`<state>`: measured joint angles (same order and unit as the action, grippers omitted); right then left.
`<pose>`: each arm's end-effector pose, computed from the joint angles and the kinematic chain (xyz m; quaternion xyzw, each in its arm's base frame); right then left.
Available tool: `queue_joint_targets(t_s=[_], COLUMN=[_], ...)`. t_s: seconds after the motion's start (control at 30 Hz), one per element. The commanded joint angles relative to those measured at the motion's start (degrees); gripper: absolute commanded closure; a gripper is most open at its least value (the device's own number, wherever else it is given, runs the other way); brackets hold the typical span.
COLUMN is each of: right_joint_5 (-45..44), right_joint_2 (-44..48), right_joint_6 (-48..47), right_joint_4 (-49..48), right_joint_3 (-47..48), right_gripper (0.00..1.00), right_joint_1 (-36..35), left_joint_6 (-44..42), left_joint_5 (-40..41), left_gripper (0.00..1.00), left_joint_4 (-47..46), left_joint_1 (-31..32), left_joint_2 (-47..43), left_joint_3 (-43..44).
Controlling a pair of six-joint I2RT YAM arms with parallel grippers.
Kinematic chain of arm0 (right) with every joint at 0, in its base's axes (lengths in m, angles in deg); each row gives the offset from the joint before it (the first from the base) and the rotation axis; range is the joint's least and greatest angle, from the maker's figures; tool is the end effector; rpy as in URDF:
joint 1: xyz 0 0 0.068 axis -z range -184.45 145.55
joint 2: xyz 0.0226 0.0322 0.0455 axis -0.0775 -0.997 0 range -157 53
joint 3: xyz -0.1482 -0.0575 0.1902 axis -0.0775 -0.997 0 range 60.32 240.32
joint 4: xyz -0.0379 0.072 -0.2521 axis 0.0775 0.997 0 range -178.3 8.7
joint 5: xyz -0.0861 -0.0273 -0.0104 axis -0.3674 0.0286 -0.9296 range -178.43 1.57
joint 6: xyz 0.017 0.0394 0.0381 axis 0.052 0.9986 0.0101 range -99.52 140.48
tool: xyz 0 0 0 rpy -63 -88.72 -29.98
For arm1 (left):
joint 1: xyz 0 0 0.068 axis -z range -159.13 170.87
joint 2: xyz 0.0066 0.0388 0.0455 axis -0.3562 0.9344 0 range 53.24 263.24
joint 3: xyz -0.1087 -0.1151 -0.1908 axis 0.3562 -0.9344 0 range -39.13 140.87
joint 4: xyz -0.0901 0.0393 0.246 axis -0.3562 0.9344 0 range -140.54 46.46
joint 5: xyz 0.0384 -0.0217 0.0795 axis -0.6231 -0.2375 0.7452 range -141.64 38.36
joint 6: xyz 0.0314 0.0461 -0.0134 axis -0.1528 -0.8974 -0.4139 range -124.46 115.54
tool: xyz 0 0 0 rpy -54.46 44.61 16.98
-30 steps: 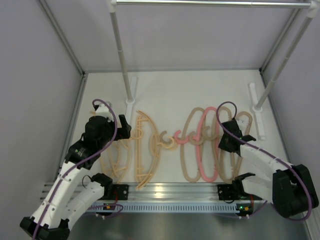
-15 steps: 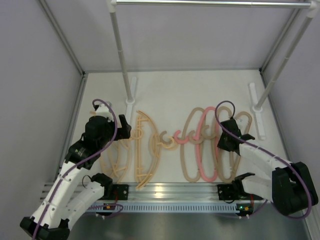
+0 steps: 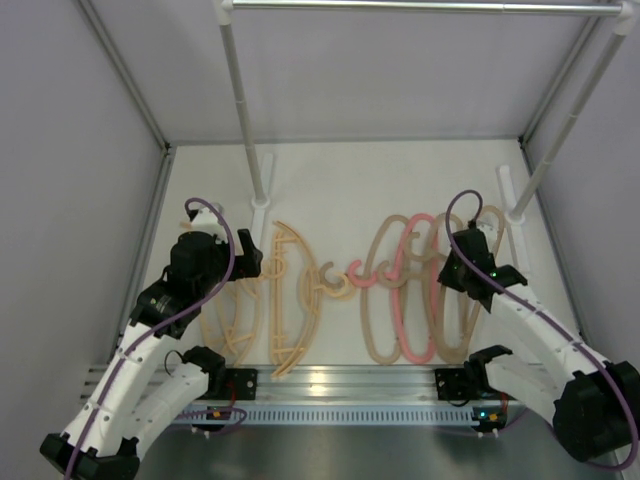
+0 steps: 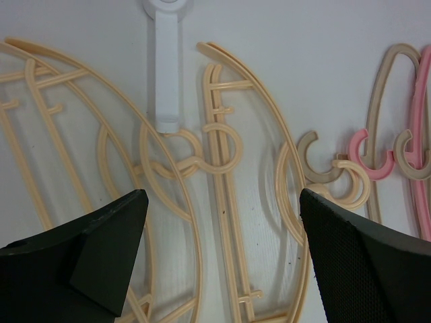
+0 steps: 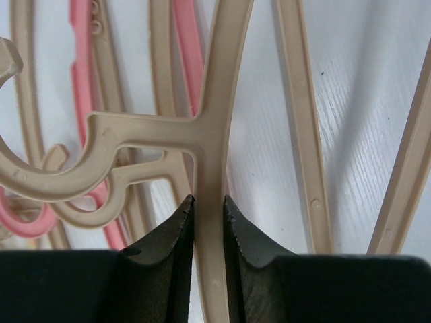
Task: Organize the hangers
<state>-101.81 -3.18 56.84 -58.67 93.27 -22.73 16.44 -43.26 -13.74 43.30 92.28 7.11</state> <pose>0.2006 0.0564 0.1779 0.1845 0.9240 0.0471 0.3317 0.1626 -0.0607 0.2978 -0.0252 0.8624 -0.1265 0.4895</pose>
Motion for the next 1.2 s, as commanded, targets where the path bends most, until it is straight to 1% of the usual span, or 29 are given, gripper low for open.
queue_joint_targets(t_s=[0.0, 0.13, 0.37, 0.5, 0.6, 0.63, 0.67, 0.73, 0.77, 0.8, 0.83, 0.93, 0.97, 1.0, 1.07, 1.1, 1.13, 1.17], right_joint_5=[-0.06, 3.45, 15.12, 20.76, 22.88, 23.05, 23.23, 23.14, 23.67, 23.76, 23.76, 23.49, 23.67, 23.76, 24.02, 24.28, 24.89, 25.08], right_joint_2=[3.27, 5.46, 6.53, 5.21, 0.65, -2.41, -4.09, -8.93, -10.94, -14.71, -16.48, -24.39, -26.41, -30.18, -34.06, -38.00, -39.78, -41.71], right_joint_6=[-0.59, -0.68, -0.06, 2.04, 3.80, 4.42, 5.21, 8.19, 9.25, 11.52, 12.76, 17.42, 18.82, 21.97, 26.89, 28.31, 29.98, 33.22], right_joint_4=[3.94, 5.00, 4.92, 1.23, -3.07, -4.30, -7.62, -12.20, -15.88, -18.35, -20.81, -27.67, -29.09, -33.80, -37.26, -38.67, -41.73, -42.97], right_joint_3=[4.58, 6.68, 13.27, 18.10, 24.60, 26.45, 30.03, 33.30, 37.15, 39.01, 40.60, 50.77, 52.55, 54.48, 60.11, 62.21, 66.15, 68.02], right_gripper=[1.00, 1.00, 1.00, 1.00, 1.00, 1.00, 1.00, 1.00, 1.00, 1.00, 1.00, 1.00, 1.00, 1.00, 1.00, 1.00, 1.00, 1.00], right_joint_1=[-0.96, -1.05, -1.31, -2.46, -5.44, -7.71, -8.78, -12.19, -13.00, -13.79, -15.28, -16.87, -17.05, -17.22, -17.84, -18.01, -18.19, -18.28], left_joint_6=[-0.34, -0.34, -0.34, -0.34, -0.34, -0.34, -0.34, -0.34, -0.25, -0.25, -0.16, -0.16, -0.08, 0.01, 0.10, 0.01, 0.01, 0.01], left_joint_5=[0.32, 0.32, 0.58, 0.50, 0.49, 0.58, 0.76, 1.02, 1.28, 1.37, 1.55, 2.86, 3.22, 3.83, 4.19, 4.36, 4.54, 4.62], left_gripper=[0.02, 0.02, 0.02, 0.02, 0.02, 0.02, 0.02, 0.02, 0.02, 0.02, 0.02, 0.02, 0.02, 0.02, 0.02, 0.02, 0.02, 0.02], left_joint_4=[-2.69, -2.69, -2.61, -2.61, -2.61, -2.61, -2.61, -2.61, -2.61, -2.61, -2.61, -2.43, -2.43, -2.34, -2.26, -2.34, -2.08, -2.17], left_joint_1=[0.06, 0.06, 0.06, 0.06, 0.06, 0.06, 0.06, 0.06, 0.06, 0.06, -0.02, -0.02, 0.06, 0.06, 0.06, -0.02, 0.06, 0.06], left_joint_2=[0.06, 0.15, 0.06, 0.24, 0.59, 0.59, 0.77, 0.94, 0.94, 0.94, 1.12, 1.03, 1.03, 1.03, 1.03, 1.12, 1.12, 1.21], left_joint_3=[0.43, 0.43, 0.52, 0.43, 0.43, 0.52, 0.52, 0.52, 0.61, 0.61, 0.69, 1.05, 1.05, 1.05, 1.05, 1.05, 1.05, 1.05])
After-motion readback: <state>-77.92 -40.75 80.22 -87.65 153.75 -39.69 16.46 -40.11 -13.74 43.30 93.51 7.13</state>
